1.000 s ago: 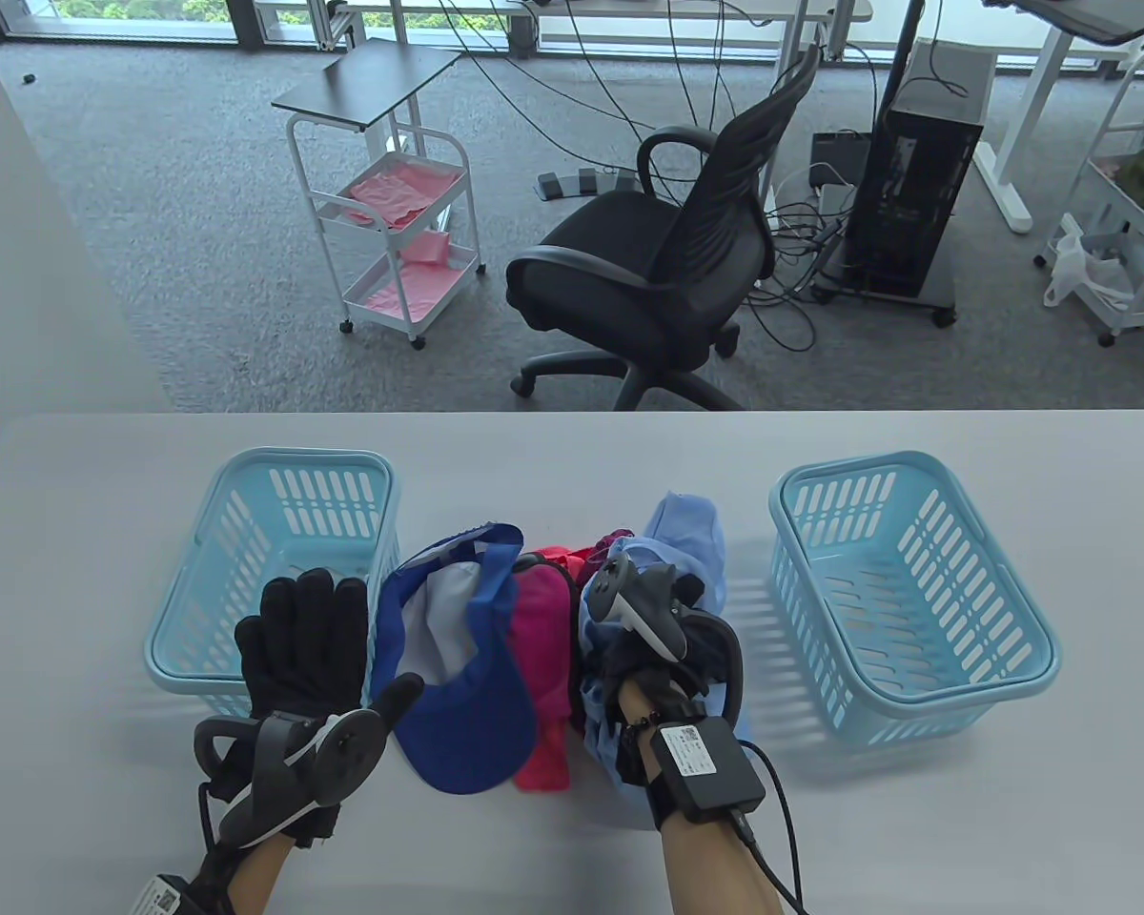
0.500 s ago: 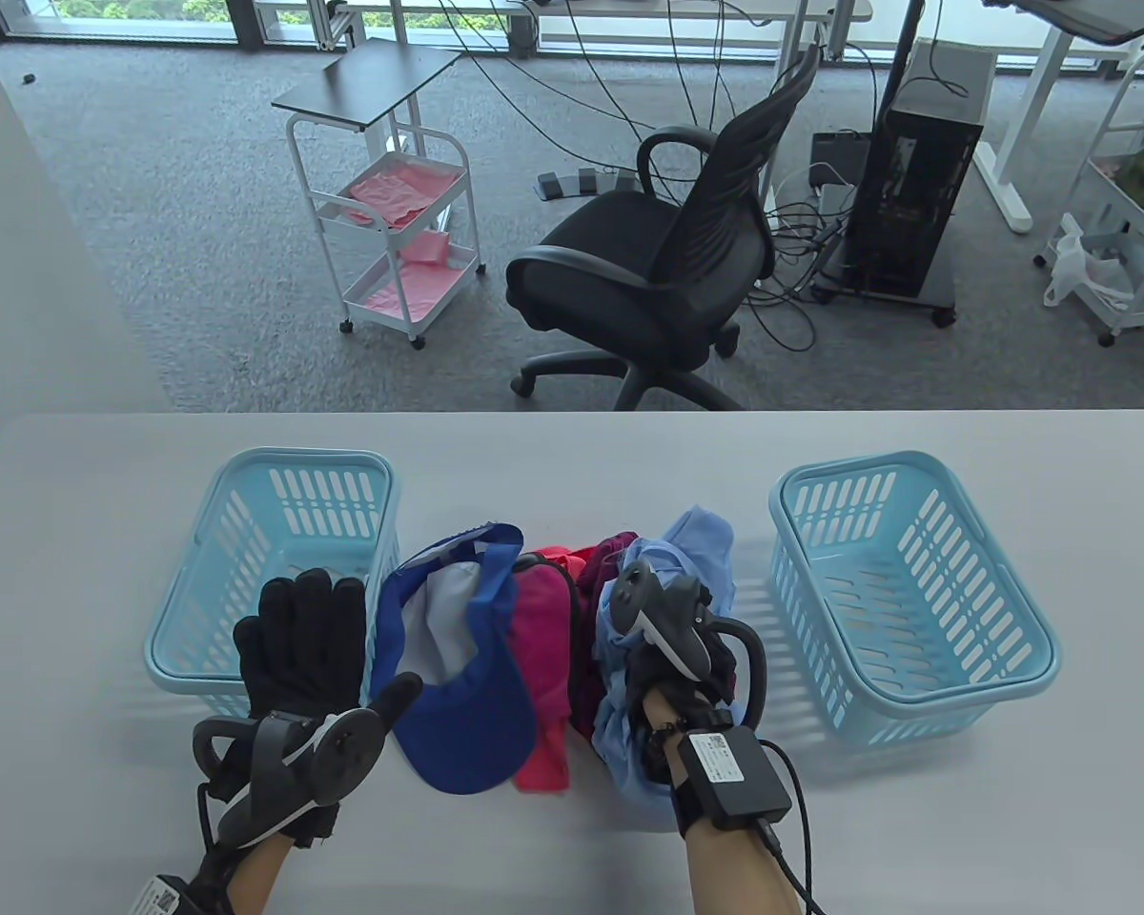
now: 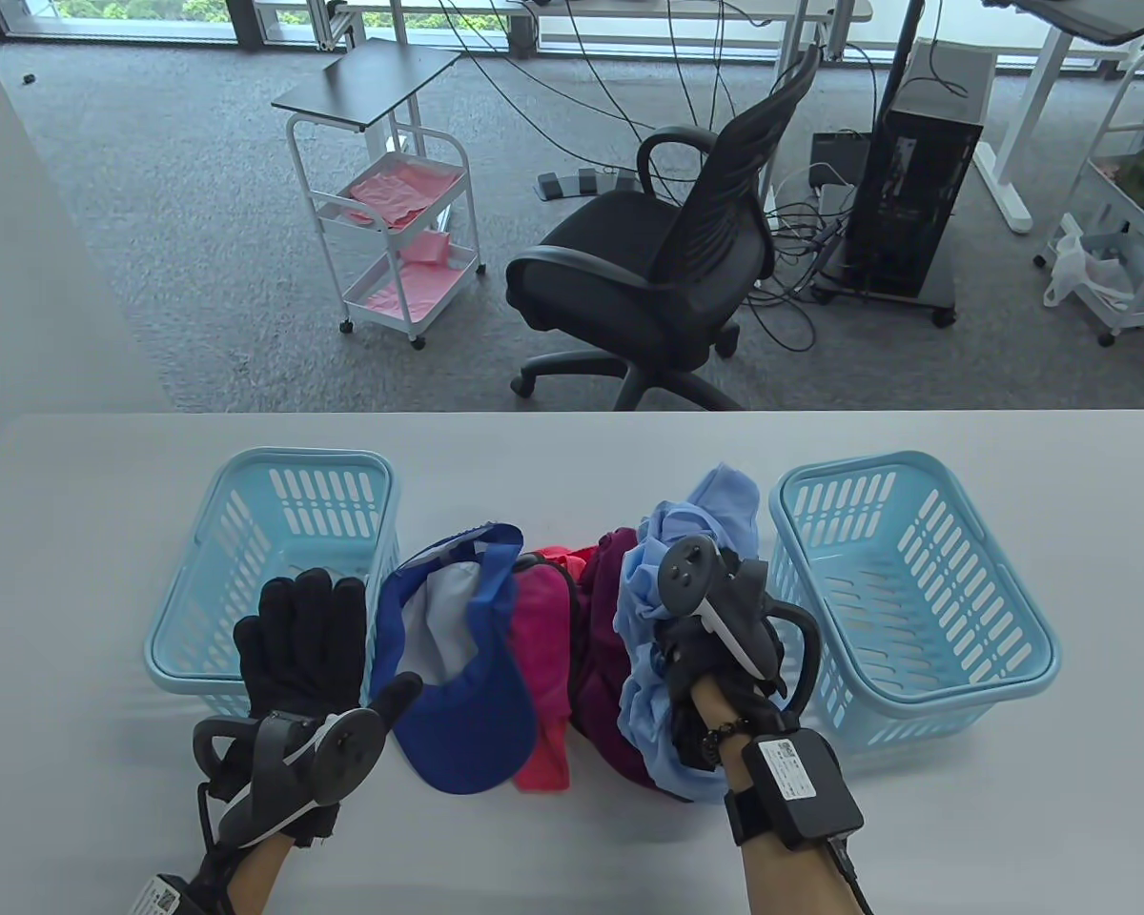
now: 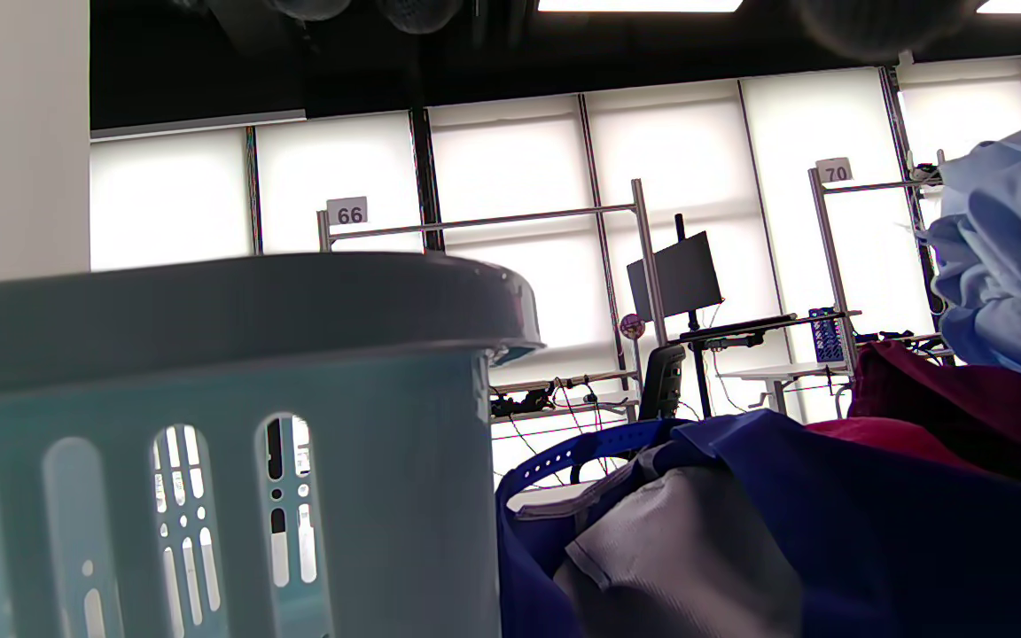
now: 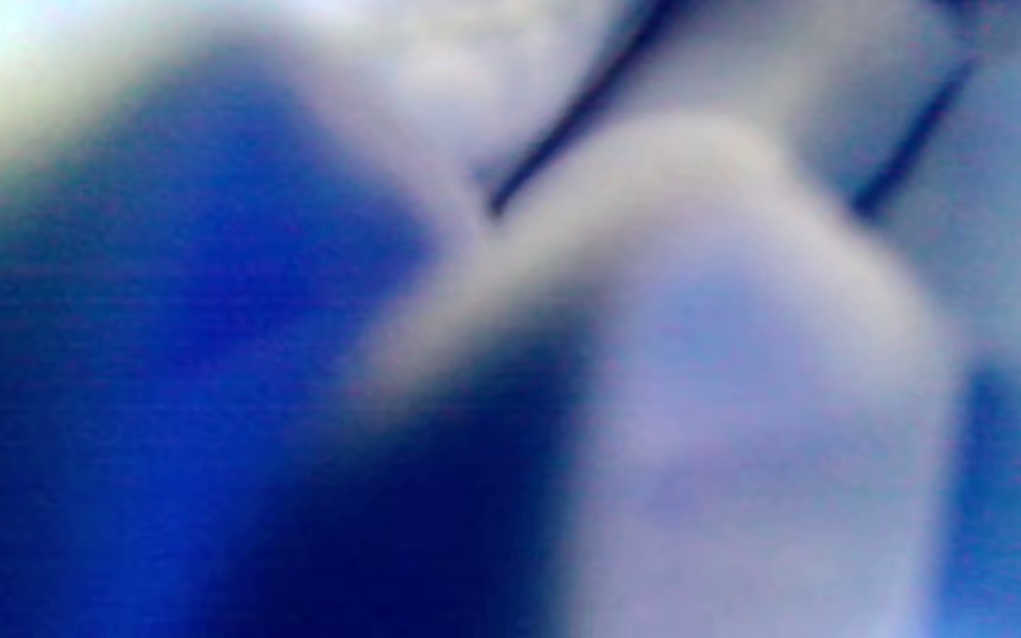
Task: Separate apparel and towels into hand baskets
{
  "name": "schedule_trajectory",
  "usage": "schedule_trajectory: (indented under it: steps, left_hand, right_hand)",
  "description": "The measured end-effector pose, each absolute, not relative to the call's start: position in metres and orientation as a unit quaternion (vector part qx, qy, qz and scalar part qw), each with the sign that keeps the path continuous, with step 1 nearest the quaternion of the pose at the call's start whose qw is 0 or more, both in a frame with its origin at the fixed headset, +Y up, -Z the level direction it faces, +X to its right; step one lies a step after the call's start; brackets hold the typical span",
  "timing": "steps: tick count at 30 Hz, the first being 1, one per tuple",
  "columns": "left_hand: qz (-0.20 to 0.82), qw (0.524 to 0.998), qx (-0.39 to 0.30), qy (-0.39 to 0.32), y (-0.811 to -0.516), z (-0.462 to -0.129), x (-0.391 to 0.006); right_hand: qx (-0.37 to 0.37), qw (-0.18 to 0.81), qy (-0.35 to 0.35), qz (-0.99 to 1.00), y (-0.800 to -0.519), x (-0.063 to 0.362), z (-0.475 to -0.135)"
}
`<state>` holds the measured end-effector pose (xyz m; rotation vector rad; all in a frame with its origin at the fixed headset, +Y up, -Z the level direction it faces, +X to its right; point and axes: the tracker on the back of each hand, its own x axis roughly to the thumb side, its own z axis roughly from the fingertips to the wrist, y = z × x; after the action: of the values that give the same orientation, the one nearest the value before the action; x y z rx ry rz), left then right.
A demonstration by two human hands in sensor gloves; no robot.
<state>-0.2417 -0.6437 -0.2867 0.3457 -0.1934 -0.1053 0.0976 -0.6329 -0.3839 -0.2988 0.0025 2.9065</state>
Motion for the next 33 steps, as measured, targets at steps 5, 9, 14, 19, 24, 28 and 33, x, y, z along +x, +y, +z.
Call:
schedule_trajectory:
  steps: [5,9,14,19,24,28,33]
  left_hand:
    - [-0.052,0.979,0.173,-0.097,-0.644,-0.287,-0.242]
    - [-0.052,0.979,0.174,-0.097,-0.644,-0.287,-0.242]
    - [-0.052,0.979,0.174,-0.097,-0.644,-0.286,-0.242]
    - [-0.052,0.978,0.176,-0.096,-0.643,-0.286,-0.242]
    - [-0.054,0.978,0.175,-0.096,-0.643,-0.286,-0.241]
    - [-0.055,0.978,0.177,-0.096,-0.643,-0.285,-0.241]
    - [-0.057,0.978,0.177,-0.096,-0.643,-0.285,-0.24]
  right_hand:
    - [-0.088,0.123,-0.033,0.988,-0.597,0.096,-0.375]
    - [-0.08,0.108,-0.063,0.989,-0.567,0.094,-0.37]
    - [-0.078,0.078,-0.099,0.989,-0.538,0.098,-0.367]
    - [-0.083,0.05,-0.138,0.986,-0.519,0.111,-0.366]
    - [-0.099,0.035,-0.168,0.98,-0.503,0.132,-0.367]
    - [-0.121,0.016,-0.176,0.977,-0.494,0.151,-0.369]
    - [-0.147,0.004,-0.172,0.974,-0.495,0.176,-0.374]
